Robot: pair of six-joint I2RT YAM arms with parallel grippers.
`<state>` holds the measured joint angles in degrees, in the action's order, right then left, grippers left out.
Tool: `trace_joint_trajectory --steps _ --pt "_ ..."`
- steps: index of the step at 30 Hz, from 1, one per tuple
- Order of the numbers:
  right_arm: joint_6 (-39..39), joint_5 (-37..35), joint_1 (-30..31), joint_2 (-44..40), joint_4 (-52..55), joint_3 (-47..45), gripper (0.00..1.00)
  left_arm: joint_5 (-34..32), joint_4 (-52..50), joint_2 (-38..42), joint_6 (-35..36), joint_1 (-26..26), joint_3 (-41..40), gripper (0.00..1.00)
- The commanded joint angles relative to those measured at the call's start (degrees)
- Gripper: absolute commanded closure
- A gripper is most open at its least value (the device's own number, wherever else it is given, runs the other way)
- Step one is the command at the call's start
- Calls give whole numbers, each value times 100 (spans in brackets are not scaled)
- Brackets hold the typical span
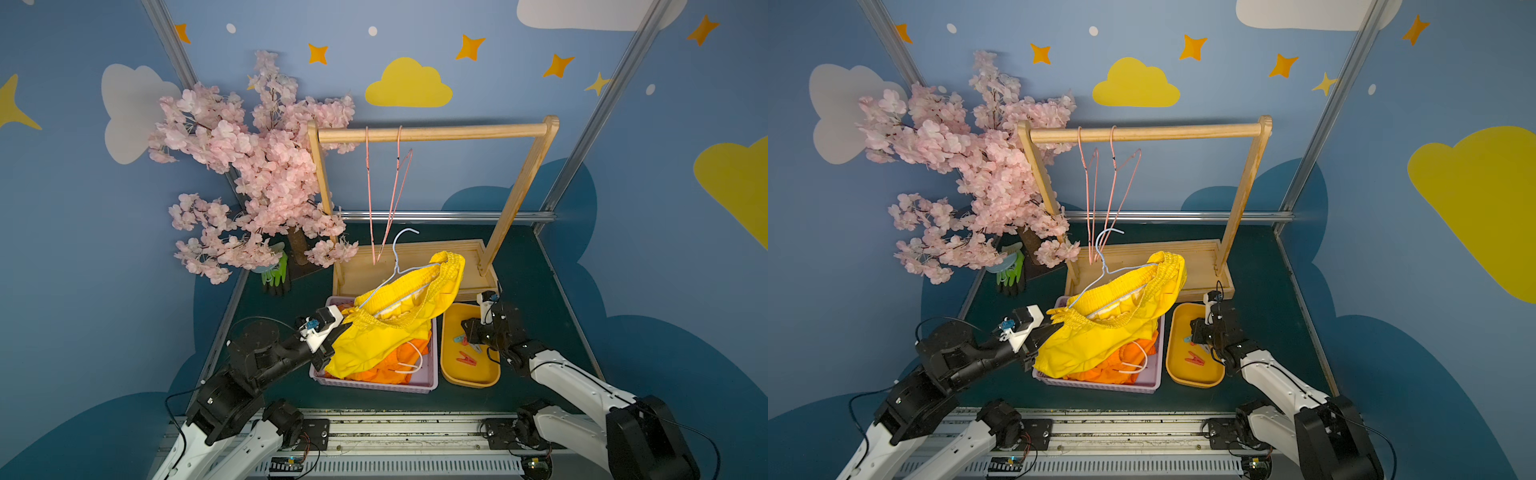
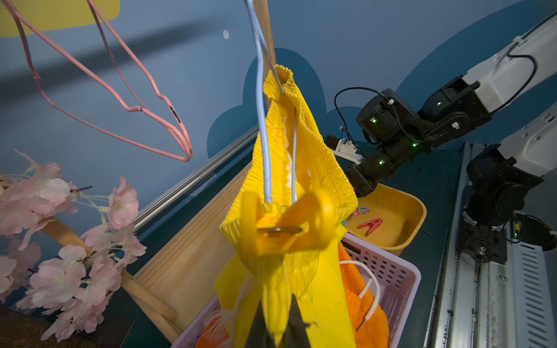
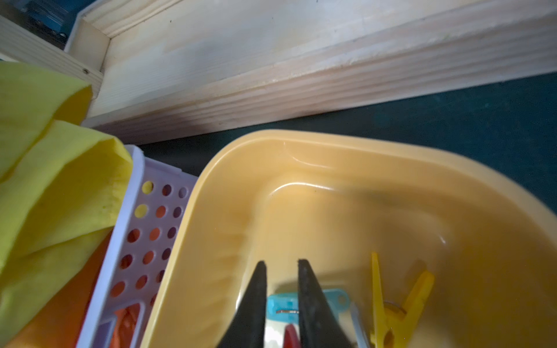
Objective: Remove the clothespins securing shorts to the hanger
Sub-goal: Place the clothespin in the storage box, then remove the clothespin from the hanger.
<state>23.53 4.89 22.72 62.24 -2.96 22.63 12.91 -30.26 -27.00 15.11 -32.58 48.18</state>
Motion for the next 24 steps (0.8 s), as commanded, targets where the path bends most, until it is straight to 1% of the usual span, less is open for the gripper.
trace_joint_trajectory --steps 1,2,3,8,11,14,16,20,24 --pt "-69 -100 30 -55 34 202 67 527 413 -6 -178 15 51 97" --pt "-76 -102 31 -96 75 221 63 593 400 -29 -184 15 51 97" --pt "-64 -110 31 -155 122 223 56 659 393 -55 -193 15 54 97" --pt "-28 -212 26 -694 400 282 48 732 314 -143 -154 15 80 97" --pt "263 -539 22 -1230 605 298 48 744 254 -183 -133 15 88 97" --pt "137 -515 17 -1893 567 260 49 784 201 -206 -96 15 84 97" --pt "37 -306 22 -2373 406 219 49 784 170 -233 -62 15 69 97" --pt "-405 468 26 -3199 -92 128 49 700 238 -285 -61 14 25 97" --pt "-486 740 37 -3795 -259 236 49 639 335 -383 -69 -5 24 97"
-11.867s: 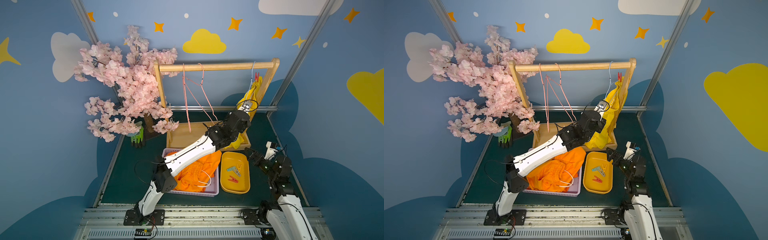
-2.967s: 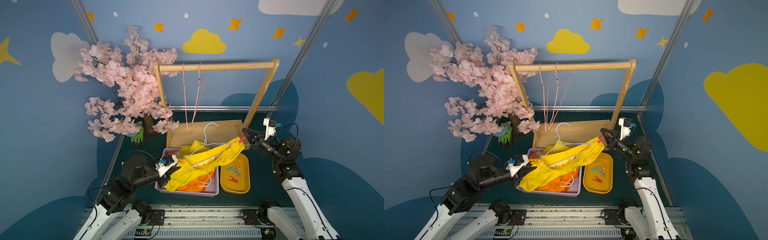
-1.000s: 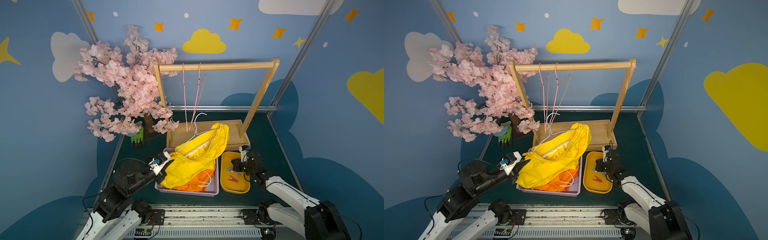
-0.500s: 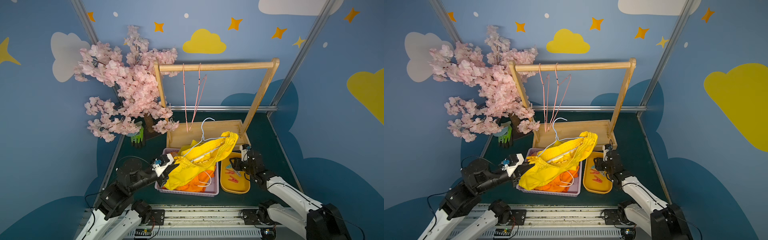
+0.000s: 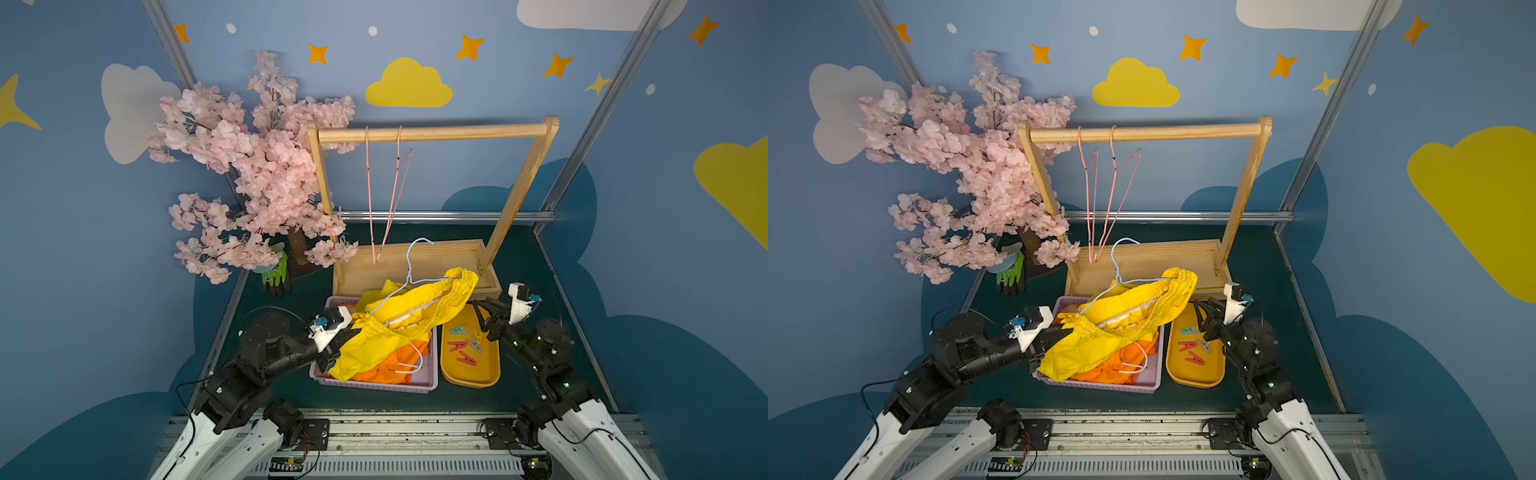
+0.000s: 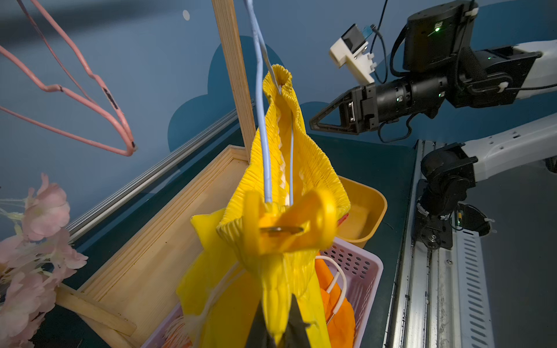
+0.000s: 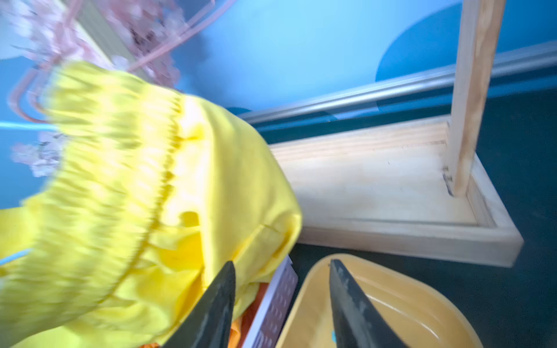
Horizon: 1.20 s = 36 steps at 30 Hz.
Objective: Remove the clothespins securing shorts to the hanger
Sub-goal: Remove the clothespin from the hanger.
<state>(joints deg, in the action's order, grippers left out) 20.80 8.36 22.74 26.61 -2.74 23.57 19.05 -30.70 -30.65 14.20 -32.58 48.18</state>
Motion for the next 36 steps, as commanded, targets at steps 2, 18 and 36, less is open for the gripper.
trace_joint_trajectory --steps 2,18,36 --pt "-259 442 41 -365 -258 271 49 -64 400 -87 31 -18 32 97" --pt "-445 789 922 1480 -1205 1969 53 -387 971 -495 -233 -220 50 97" --pt "-1732 5 2545 2889 -1303 3162 54 -843 1094 -762 -180 -648 112 97"
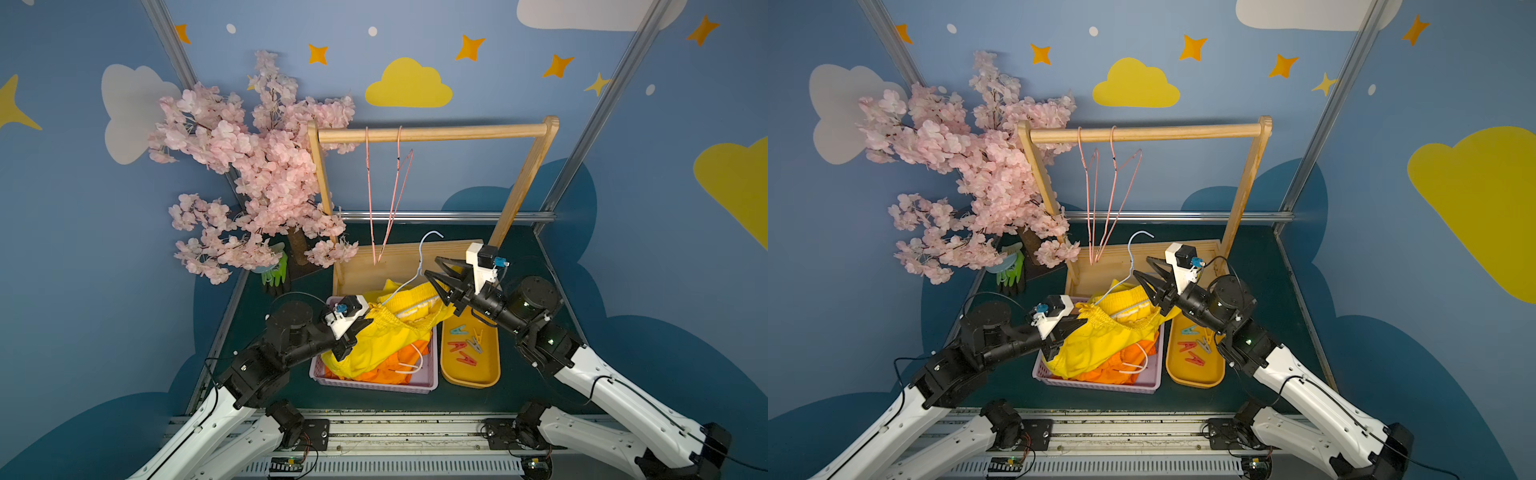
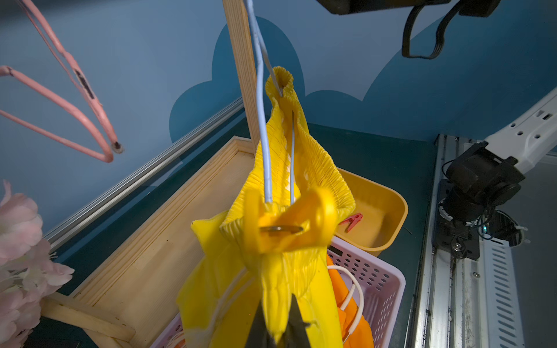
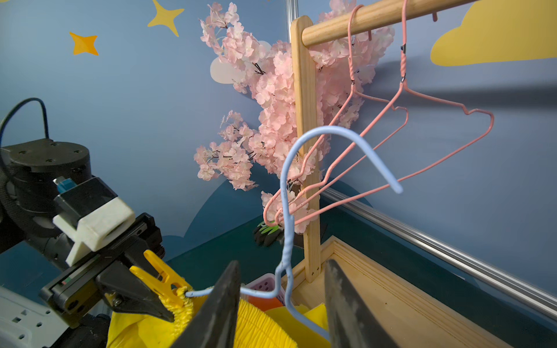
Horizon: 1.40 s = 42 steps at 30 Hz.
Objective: Remove the clothespins securing shorts to the hanger
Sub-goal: Remove the clothespin from the hanger.
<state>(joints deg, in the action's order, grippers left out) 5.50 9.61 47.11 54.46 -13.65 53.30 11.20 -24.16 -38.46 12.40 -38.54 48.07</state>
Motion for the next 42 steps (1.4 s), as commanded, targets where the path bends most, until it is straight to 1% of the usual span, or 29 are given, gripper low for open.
trace_joint_trajectory --steps 1,6,9,10,13,16,17,18,19,20,21,23,24,26,27,28,29,31,34,37,39,42 --pt "-201 -141 139 171 -232 211 54 -78 436 6 7 -70 124 97" --pt "-278 -267 215 393 -537 148 55 -205 371 17 69 -135 114 97" --pt "-262 -354 235 454 -594 172 58 -223 375 59 82 -169 106 97" --pt "-259 -350 238 469 -616 179 60 -232 376 65 91 -171 97 97" --pt "-206 -318 246 534 -621 230 73 -229 383 64 113 -180 80 97" --pt "-218 -293 252 574 -621 259 81 -174 379 66 113 -180 56 97" --pt "-170 -296 253 583 -630 257 85 -156 377 71 113 -180 47 97" --pt "-129 -277 260 600 -646 259 91 -147 373 75 113 -180 47 97" --pt "-96 -262 261 621 -671 250 100 -138 370 83 108 -179 43 97" --pt "-74 -268 255 636 -687 239 100 -104 377 99 90 -178 35 97" --pt "0 -357 254 642 -700 225 100 -62 375 120 74 -180 27 93" --pt "385 -754 235 592 -693 157 100 102 392 208 43 -179 15 64" --pt "412 -803 216 563 -711 108 100 172 414 251 30 -182 -6 50" --pt "398 -723 164 499 -795 -2 100 179 519 385 -15 -179 -62 28" --pt "414 -679 134 479 -789 -35 100 346 578 450 -12 -180 -104 21" --pt "431 -605 102 470 -765 -36 100 394 658 530 -10 -180 -146 16" --pt "457 -539 75 469 -723 -30 100 413 740 596 -9 -180 -198 15" --pt "498 -457 45 460 -652 -6 100 429 869 681 -21 -180 -242 14" --pt "505 -261 26 452 -683 -30 100 282 988 661 -53 -179 -236 14" --pt "531 -225 30 463 -680 -22 100 258 1117 573 -176 -180 -215 15" --pt "535 -196 27 491 -665 -12 100 260 1324 518 -339 -180 -243 17" --pt "539 -208 25 513 -666 -13 100 255 1495 407 -496 -180 -244 24"
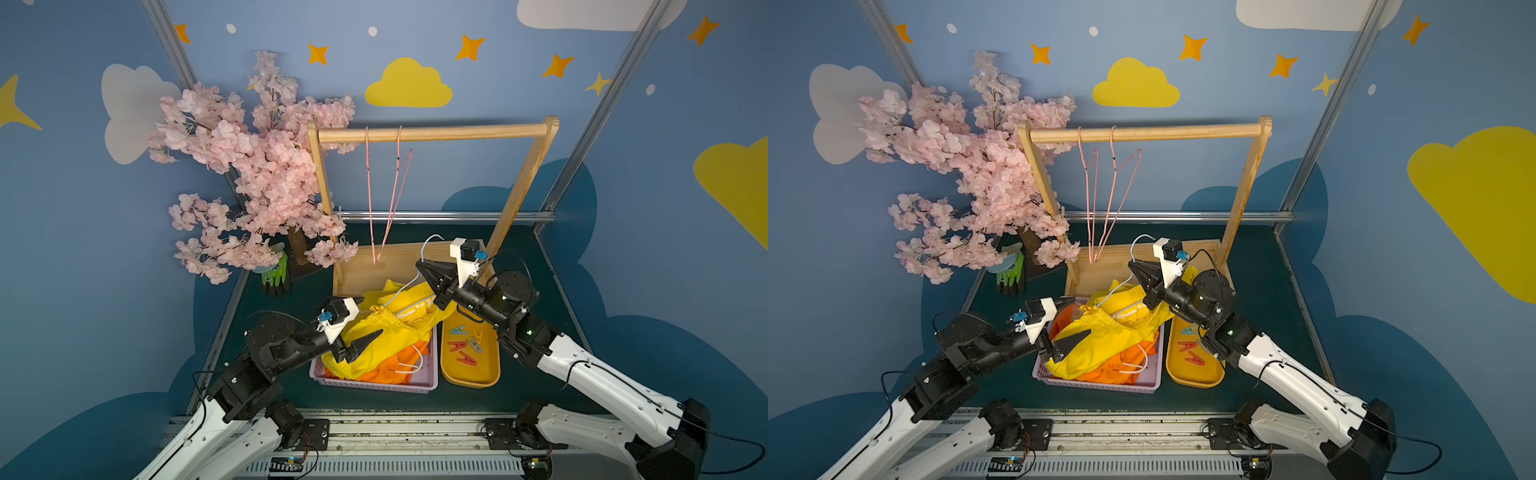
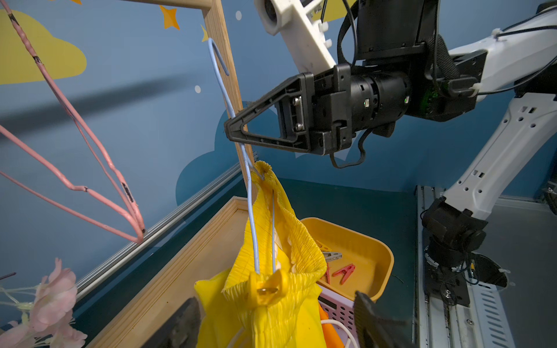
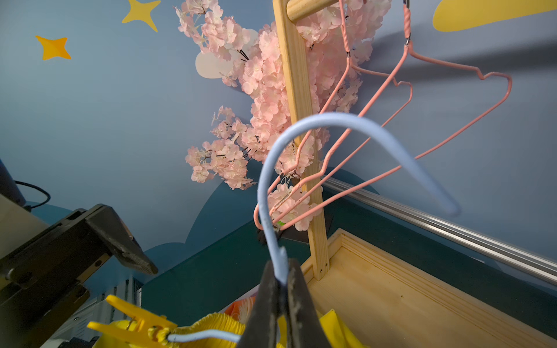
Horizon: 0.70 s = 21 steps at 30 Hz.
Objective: Remove the clothespins securing shorts to the hanger
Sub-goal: Remove the clothespin from the hanger.
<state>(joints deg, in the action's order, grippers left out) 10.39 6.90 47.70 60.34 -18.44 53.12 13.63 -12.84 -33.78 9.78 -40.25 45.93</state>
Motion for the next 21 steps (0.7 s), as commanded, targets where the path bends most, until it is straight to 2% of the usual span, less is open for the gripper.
trace_joint_trajectory --steps 1,6,13,18,21 --pt "49 45 -36 -75 -191 -2 100 38 389 -104 -284 -10 -17 26" --pt "31 -4 -33 -96 -153 -4 100 240 497 -295 -422 -9 11 40" --pt "15 -56 -44 -135 -117 -47 100 247 578 -399 -468 -9 25 65" --pt "-8 -83 -44 -103 -48 -56 100 218 573 -388 -495 -9 52 93" --pt "31 -107 -33 -84 -17 -89 100 147 554 -393 -509 -14 52 97"
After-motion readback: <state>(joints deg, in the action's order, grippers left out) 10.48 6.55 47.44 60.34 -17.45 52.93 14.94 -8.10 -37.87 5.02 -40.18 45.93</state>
